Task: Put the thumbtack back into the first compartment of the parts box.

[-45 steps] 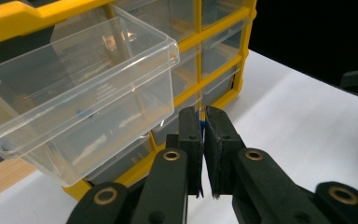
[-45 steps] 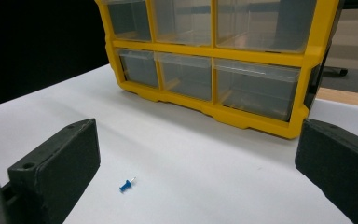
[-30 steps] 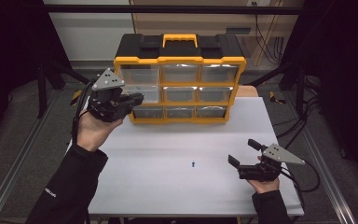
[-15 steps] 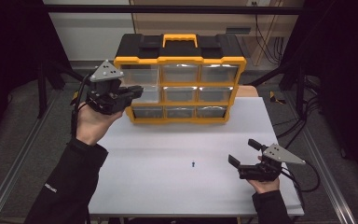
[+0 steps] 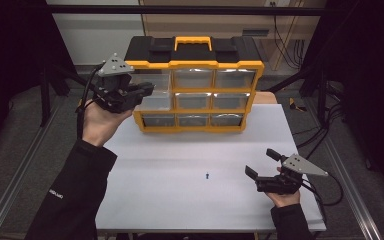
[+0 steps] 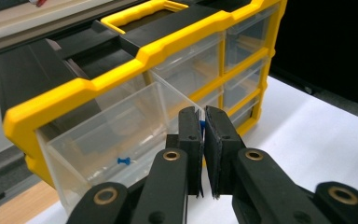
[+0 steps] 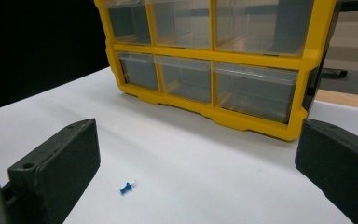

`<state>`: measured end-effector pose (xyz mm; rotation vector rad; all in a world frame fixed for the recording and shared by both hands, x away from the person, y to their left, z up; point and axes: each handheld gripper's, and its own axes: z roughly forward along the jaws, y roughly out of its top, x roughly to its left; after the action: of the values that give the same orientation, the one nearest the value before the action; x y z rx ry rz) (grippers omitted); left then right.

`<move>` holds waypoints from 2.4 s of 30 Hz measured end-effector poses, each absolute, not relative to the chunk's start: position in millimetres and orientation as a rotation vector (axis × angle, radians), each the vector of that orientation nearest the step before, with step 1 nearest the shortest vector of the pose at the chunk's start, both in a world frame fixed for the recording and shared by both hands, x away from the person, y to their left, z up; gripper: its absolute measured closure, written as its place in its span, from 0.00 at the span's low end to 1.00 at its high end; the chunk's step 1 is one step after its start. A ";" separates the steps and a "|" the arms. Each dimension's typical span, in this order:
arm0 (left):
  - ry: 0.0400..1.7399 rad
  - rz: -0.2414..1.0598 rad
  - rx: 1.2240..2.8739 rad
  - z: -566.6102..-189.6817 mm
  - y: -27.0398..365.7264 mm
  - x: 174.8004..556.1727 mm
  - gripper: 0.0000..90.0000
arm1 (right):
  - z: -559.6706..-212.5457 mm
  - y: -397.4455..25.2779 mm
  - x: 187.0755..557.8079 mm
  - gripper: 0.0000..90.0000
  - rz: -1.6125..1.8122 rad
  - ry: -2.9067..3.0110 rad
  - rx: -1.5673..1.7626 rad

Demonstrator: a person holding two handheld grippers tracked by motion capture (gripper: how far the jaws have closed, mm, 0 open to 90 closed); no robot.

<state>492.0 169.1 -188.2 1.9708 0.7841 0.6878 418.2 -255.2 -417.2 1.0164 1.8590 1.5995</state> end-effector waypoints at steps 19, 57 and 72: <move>0.818 0.702 1.977 -187.6 177.2 518.8 0.94 | -418.6 -254.8 419.6 0.01 1.590 1.866 1.005; 0.946 0.750 2.022 -219.2 191.4 556.1 0.94 | -417.5 -254.5 418.5 0.01 1.595 1.861 1.021; 0.983 0.746 2.064 -222.2 188.3 561.7 0.93 | -417.2 -255.3 418.4 0.01 1.599 1.860 1.015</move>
<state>561.7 188.3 -222.2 2.0642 0.9826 0.7458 418.4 -255.3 -417.2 1.0146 1.8601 1.5993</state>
